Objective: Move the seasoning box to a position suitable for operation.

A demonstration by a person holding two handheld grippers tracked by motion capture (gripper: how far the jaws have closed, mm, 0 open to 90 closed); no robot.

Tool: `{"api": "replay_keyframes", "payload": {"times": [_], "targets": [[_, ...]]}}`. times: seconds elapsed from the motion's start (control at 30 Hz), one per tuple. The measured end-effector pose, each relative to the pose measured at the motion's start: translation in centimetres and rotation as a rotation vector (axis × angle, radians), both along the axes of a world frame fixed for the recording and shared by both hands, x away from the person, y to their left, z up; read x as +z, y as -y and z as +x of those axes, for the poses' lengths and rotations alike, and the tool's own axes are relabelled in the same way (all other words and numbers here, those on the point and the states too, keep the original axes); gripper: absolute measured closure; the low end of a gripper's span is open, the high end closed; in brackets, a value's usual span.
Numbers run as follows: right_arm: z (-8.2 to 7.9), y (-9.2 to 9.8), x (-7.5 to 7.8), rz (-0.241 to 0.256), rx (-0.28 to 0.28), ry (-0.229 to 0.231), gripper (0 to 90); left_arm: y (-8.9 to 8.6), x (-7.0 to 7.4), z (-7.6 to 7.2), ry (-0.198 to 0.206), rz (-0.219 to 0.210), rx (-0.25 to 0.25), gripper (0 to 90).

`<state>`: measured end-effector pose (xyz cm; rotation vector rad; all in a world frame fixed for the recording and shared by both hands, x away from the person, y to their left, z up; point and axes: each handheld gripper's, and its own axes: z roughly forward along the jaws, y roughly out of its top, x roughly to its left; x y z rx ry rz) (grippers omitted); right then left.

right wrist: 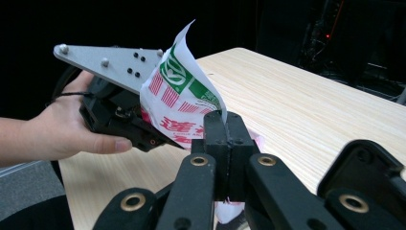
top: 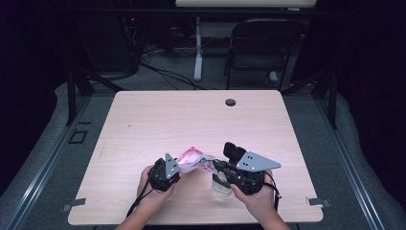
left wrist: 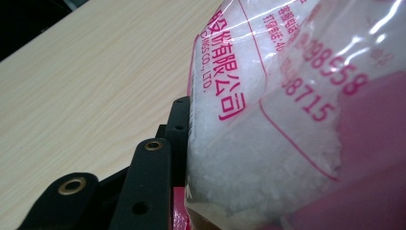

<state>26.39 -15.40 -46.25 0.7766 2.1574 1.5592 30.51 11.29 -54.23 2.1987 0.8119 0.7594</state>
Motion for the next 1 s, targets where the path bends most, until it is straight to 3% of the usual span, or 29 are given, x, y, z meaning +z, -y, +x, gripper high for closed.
{"api": "replay_keyframes", "payload": {"times": [0.73, 1.0], "targets": [[-0.5, 1.9, -0.4, -0.001, -0.029, 0.012, 90.0, 1.7, 0.3, 0.3, 0.055, 0.030, -0.007, 67.1], [-0.9, 2.6, -0.9, 0.000, -0.036, 0.011, 90.0, 2.4, 0.2, 0.4, 0.141, 0.073, -0.022, 67.1]]}}
